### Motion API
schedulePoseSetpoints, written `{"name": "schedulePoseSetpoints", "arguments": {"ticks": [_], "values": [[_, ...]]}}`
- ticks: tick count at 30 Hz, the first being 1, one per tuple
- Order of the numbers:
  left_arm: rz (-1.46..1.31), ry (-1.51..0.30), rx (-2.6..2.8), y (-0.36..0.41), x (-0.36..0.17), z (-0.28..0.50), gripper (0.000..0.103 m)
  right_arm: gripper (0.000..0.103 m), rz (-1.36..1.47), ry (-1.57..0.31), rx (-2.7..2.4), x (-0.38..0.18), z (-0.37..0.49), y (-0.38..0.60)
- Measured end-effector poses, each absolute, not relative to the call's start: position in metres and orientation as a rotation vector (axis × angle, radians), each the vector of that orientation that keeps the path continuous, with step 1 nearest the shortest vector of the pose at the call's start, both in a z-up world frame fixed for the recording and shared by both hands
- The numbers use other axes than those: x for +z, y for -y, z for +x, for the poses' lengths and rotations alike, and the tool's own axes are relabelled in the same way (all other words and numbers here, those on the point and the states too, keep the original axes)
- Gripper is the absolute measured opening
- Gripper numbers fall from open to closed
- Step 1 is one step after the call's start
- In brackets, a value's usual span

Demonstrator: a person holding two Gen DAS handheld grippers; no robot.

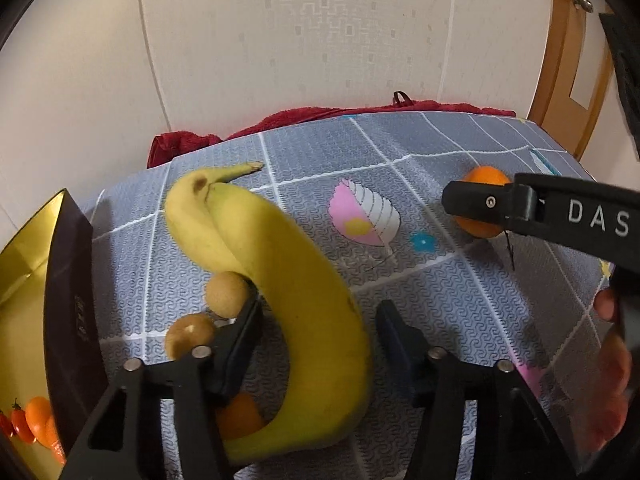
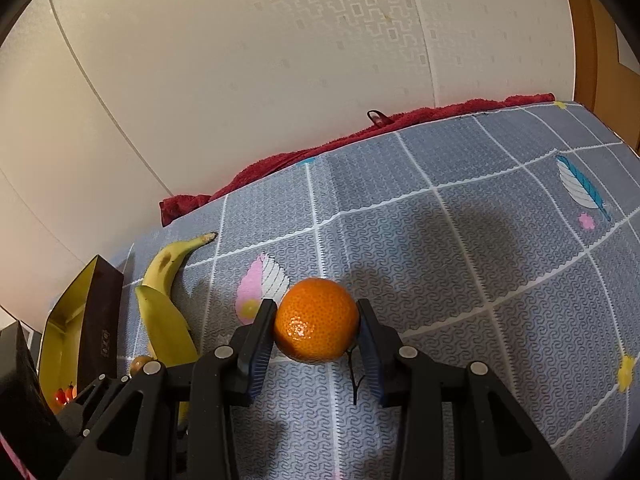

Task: Organize fruits
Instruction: 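Grasp the yellow banana with the left tool while the right tool holds the orange, then carry the banana and the orange over the gold tray with both tools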

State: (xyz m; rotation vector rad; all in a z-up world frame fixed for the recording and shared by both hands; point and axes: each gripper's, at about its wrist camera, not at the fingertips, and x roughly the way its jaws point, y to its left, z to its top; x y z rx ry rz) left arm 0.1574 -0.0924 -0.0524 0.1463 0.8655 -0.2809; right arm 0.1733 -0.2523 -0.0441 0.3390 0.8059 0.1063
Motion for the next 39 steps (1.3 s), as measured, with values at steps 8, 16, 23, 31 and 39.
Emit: {"name": "schedulePoseSetpoints", "arguments": {"ticks": [8, 16, 23, 31, 39], "values": [[0.131, -0.854, -0.318, 0.097, -0.051, 0.153, 0.044, 0.04, 0.356, -0.791, 0.096, -0.042, 0.171, 0.259], [-0.029, -0.797, -0.398, 0.084, -0.027, 0.14, 0.044, 0.04, 0.381, -0.764, 0.092, -0.037, 0.165, 0.262], [-0.147, -0.677, -0.437, 0.052, 0.008, 0.127, 0.044, 0.04, 0.388, -0.722, 0.124, -0.026, 0.155, 0.251], [-0.229, -0.592, -0.41, -0.002, 0.031, 0.121, 0.044, 0.04, 0.338, -0.659, 0.217, -0.007, 0.15, 0.208], [-0.289, -0.531, -0.341, -0.06, 0.044, 0.116, 0.044, 0.04, 0.291, -0.644, 0.328, 0.003, 0.146, 0.157]]}}
